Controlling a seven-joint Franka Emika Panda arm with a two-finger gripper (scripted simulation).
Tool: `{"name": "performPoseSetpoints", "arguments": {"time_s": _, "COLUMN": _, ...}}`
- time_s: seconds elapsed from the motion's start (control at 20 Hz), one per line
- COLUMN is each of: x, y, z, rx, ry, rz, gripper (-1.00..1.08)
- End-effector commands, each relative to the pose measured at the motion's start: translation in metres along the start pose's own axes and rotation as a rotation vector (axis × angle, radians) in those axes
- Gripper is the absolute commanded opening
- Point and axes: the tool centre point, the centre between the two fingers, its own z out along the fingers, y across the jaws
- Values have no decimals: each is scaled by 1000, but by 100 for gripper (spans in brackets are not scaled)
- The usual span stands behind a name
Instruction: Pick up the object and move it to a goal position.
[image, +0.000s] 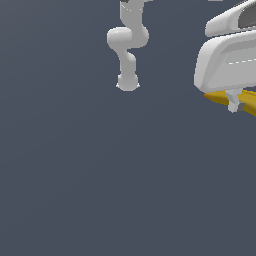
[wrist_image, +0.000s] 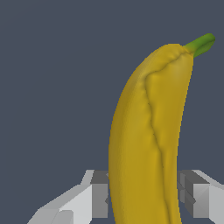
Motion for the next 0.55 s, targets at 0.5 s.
{"name": "performPoseSetpoints", "arguments": {"time_s": 0.5, "x": 11, "y": -18, "z": -23, "rx": 6, "ry": 24, "rz": 15, "gripper": -100}}
